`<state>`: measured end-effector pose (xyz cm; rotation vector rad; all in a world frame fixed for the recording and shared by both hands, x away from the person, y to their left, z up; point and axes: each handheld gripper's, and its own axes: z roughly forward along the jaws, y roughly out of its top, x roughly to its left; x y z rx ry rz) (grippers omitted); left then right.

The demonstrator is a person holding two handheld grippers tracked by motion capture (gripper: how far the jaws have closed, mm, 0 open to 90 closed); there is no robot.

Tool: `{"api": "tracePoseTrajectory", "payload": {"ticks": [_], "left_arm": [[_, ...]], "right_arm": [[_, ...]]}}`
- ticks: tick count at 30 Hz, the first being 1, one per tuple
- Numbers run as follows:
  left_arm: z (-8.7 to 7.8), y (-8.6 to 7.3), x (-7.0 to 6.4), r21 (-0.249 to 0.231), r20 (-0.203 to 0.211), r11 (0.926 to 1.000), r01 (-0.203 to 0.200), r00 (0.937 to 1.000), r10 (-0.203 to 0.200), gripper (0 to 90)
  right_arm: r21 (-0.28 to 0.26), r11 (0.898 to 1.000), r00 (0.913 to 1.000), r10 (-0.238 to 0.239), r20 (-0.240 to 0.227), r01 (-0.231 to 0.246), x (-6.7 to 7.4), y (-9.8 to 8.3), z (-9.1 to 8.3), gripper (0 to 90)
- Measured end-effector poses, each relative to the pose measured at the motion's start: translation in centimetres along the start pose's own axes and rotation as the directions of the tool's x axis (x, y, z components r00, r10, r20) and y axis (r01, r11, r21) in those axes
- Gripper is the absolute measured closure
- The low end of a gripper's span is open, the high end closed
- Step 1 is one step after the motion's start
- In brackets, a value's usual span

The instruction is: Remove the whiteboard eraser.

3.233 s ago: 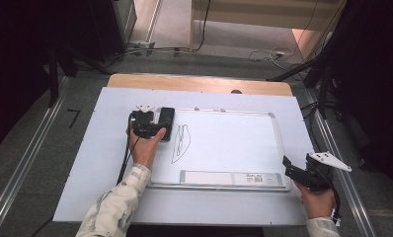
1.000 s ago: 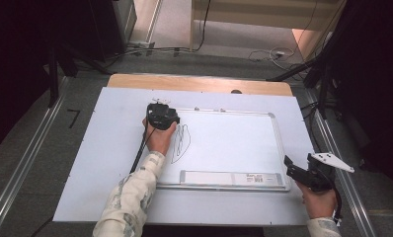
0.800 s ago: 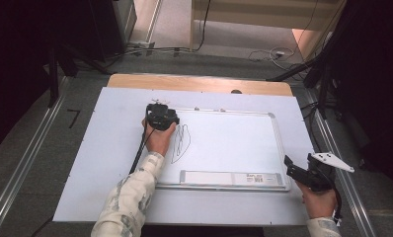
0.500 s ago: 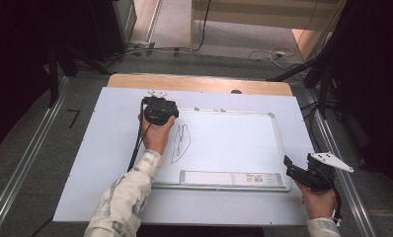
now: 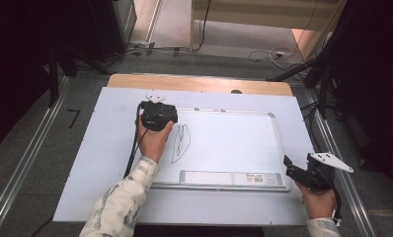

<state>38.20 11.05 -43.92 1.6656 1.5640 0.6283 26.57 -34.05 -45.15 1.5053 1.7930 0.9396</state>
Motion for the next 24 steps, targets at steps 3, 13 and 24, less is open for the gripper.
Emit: {"api": "tracePoseTrajectory", "payload": {"ticks": [3,13,24], "left_arm": [[-0.3,-0.4,0.0,-0.006,0.012,1.0000,-0.002,0.9999,0.002,41.0],[-0.6,-1.3,-0.2,-0.002,0.028,1.0000,-0.004,0.9996,0.004,41.0],[-0.8,-2.2,-0.7,0.004,0.044,0.9999,-0.013,0.9990,0.013,41.0]], "right_arm": [[0.001,1.000,1.0000,-0.002,0.001,0.002,0.0,0.0,0.0,16.5],[0.004,1.000,1.0000,0.001,0.009,-0.001,-0.1,-0.1,-0.1,16.5],[0.004,1.000,1.0000,0.001,0.006,-0.001,0.0,-0.1,-0.1,16.5]]}}
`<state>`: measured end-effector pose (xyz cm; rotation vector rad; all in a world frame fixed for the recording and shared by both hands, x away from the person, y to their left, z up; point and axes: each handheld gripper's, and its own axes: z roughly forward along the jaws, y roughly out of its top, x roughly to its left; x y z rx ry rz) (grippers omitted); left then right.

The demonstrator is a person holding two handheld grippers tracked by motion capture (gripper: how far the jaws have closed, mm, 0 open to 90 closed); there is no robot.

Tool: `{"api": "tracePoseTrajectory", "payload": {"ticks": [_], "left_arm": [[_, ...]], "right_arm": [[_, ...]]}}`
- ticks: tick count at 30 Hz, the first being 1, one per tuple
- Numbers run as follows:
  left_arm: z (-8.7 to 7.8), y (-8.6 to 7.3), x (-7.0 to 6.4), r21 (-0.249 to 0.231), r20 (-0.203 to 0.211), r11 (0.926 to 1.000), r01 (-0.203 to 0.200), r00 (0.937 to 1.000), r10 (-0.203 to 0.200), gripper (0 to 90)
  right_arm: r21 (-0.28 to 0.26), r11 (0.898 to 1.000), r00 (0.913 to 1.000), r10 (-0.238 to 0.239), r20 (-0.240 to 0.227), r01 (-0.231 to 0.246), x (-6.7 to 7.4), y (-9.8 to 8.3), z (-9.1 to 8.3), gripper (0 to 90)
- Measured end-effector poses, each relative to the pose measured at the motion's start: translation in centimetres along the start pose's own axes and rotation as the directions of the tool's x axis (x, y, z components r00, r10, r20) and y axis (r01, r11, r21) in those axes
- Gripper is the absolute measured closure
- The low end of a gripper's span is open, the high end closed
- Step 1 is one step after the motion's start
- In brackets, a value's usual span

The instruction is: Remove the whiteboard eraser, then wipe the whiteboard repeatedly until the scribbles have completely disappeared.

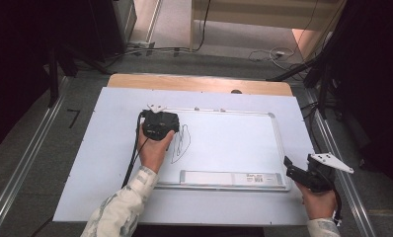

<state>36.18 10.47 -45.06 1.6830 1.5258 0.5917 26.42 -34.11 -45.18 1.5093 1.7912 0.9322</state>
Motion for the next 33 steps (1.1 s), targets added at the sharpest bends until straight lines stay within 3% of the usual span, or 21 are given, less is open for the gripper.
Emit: {"api": "tracePoseTrajectory", "payload": {"ticks": [33], "left_arm": [[-0.20,-0.32,0.01,-0.004,0.010,0.9999,0.014,0.9999,-0.014,41.0]], "right_arm": [[-0.002,1.000,1.0000,-0.003,-0.001,0.003,0.02,0.00,-0.04,16.5]]}}
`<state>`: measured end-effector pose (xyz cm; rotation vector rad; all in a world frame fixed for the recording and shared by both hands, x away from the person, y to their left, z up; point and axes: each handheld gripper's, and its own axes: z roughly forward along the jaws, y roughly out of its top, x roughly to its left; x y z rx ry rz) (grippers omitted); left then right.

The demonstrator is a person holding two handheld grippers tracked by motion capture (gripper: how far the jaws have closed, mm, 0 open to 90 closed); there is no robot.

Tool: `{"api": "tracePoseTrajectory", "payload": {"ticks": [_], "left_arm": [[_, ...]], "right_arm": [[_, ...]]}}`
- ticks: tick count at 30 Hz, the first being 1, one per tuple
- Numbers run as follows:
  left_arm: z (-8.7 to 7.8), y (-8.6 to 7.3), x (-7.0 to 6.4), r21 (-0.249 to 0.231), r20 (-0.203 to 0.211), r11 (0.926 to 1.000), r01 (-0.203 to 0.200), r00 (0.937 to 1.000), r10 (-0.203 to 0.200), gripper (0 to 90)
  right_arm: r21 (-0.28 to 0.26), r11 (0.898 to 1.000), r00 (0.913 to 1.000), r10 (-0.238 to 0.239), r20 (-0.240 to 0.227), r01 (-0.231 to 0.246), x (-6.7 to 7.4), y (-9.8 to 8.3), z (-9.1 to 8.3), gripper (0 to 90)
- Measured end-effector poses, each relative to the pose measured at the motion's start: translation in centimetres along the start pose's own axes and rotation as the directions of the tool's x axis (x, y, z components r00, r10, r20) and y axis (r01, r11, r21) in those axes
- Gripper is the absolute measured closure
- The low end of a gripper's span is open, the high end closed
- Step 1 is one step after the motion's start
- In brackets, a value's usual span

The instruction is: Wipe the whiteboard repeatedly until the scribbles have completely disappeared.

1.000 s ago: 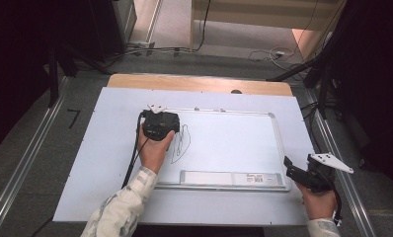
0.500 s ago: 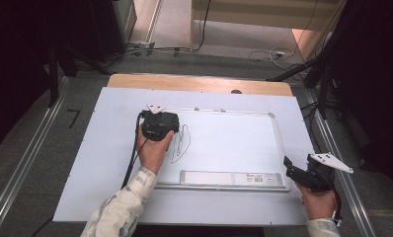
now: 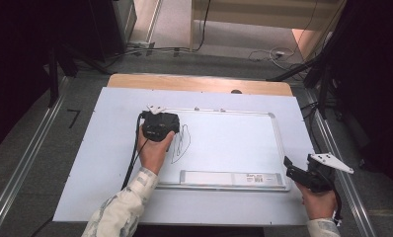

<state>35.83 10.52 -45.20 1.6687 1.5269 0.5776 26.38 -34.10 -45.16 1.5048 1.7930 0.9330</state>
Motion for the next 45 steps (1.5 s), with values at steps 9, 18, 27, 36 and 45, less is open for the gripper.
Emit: {"api": "tracePoseTrajectory", "payload": {"ticks": [9,18,27,36,45], "left_arm": [[0.2,-0.4,-0.2,0.008,0.010,1.0000,0.002,0.9999,-0.002,41.0],[0.5,-1.6,-1.0,0.030,0.029,0.9995,-0.008,0.9995,0.007,41.0],[1.2,-2.8,-1.9,0.055,0.039,0.9981,-0.029,0.9989,0.027,41.1],[1.3,-3.9,-2.3,0.059,0.032,0.9973,-0.043,0.9987,0.041,41.1],[1.7,-5.1,-2.8,0.071,-0.001,0.9935,-0.089,0.9960,0.090,41.1]], "right_arm": [[0.001,1.000,1.0000,0.001,0.000,-0.001,0.0,0.0,0.0,16.6],[-0.003,1.000,1.0000,-0.003,-0.001,0.003,0.1,0.0,0.0,16.6],[0.001,1.000,1.0000,-0.002,0.000,0.002,0.1,0.0,0.1,16.6],[0.000,1.000,1.0000,-0.005,-0.003,0.005,0.2,0.1,0.1,16.6],[0.001,1.000,1.0000,-0.004,-0.006,0.004,0.2,0.1,0.2,16.6]]}}
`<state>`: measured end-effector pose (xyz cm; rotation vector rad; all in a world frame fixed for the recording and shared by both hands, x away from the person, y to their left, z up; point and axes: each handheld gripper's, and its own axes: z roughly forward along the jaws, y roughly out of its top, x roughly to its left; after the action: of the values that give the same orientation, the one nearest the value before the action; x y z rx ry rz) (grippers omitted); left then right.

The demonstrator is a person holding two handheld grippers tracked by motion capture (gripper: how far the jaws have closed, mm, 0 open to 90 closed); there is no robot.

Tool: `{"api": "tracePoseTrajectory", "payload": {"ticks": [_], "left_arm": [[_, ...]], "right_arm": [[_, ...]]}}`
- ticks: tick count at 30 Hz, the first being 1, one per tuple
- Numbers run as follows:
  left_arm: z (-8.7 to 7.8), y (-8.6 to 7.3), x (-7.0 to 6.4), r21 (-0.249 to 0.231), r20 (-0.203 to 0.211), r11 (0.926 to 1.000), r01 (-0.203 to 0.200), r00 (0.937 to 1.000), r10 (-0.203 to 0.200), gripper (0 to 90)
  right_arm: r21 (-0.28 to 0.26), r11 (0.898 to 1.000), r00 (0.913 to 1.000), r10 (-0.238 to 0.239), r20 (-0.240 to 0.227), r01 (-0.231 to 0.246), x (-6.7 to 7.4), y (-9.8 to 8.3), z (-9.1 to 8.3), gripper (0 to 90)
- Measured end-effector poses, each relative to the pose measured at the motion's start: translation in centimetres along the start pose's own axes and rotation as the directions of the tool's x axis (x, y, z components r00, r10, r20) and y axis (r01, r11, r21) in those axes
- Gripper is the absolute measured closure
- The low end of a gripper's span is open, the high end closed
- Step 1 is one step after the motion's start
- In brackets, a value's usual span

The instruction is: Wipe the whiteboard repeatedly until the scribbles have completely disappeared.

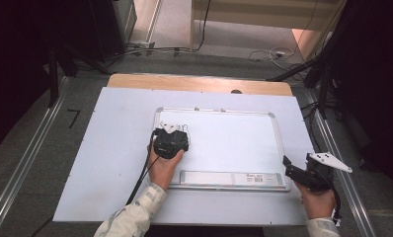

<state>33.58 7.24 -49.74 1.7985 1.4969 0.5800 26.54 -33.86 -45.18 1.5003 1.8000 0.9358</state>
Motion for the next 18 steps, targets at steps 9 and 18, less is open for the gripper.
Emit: {"api": "tracePoseTrajectory", "payload": {"ticks": [9,18], "left_arm": [[-0.4,-0.5,-0.7,0.001,-0.018,0.9996,-0.028,0.9994,0.028,41.1],[-0.5,-0.6,-1.3,0.009,-0.017,0.9988,-0.048,0.9987,0.048,41.0]], "right_arm": [[0.001,1.000,1.0000,-0.004,0.000,0.004,0.0,0.0,0.1,16.7],[0.001,1.000,1.0000,-0.004,0.000,0.004,0.1,0.1,0.1,16.7]]}}
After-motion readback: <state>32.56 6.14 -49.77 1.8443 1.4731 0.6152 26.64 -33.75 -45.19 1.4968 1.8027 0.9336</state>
